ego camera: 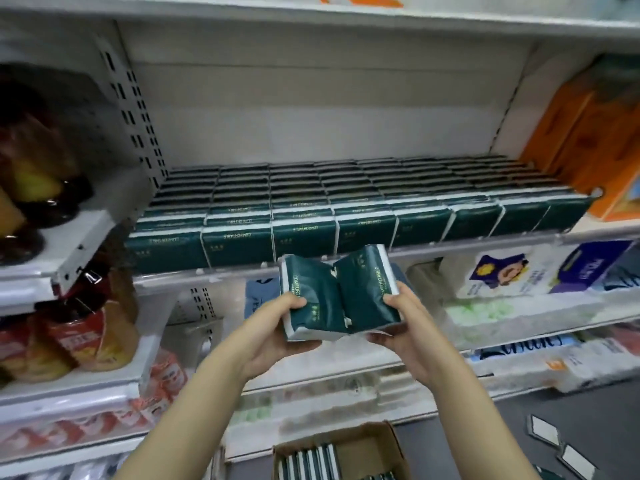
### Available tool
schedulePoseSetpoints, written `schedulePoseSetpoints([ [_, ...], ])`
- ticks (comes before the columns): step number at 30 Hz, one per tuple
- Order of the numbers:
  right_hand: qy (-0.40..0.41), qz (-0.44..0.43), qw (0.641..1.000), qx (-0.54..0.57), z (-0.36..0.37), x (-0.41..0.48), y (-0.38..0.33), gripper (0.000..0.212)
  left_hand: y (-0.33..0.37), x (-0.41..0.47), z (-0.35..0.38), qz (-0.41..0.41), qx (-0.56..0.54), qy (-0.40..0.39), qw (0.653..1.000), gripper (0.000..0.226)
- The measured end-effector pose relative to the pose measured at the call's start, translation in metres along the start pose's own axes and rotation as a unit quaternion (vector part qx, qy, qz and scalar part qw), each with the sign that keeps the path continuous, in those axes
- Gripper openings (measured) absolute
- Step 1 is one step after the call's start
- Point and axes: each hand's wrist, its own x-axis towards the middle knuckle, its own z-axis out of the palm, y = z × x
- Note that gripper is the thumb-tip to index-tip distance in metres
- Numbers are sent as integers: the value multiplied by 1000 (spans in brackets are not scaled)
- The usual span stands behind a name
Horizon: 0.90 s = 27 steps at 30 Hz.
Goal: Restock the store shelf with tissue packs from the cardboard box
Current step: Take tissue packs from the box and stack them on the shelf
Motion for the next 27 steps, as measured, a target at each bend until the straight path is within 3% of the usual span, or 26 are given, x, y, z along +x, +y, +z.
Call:
schedulePoseSetpoints([
  [6,-18,-28,998,58,14,9,-30,26,30,-17,8,86,-7,18,996,14],
  [9,-51,-61,996,28,22,13,-35,40,39,-24,11,143,25,50,988,8],
  [15,-92,-102,990,-12,51,22,-48,32,55,-47,-1,245,80,120,959,27],
  [24,-77,-167,981,-57,104,71,-80,37,133,-46,-62,323,259,226,882,47],
  [27,-69,-196,973,-102,130,98,-91,38,165,-22,-85,324,283,270,861,43],
])
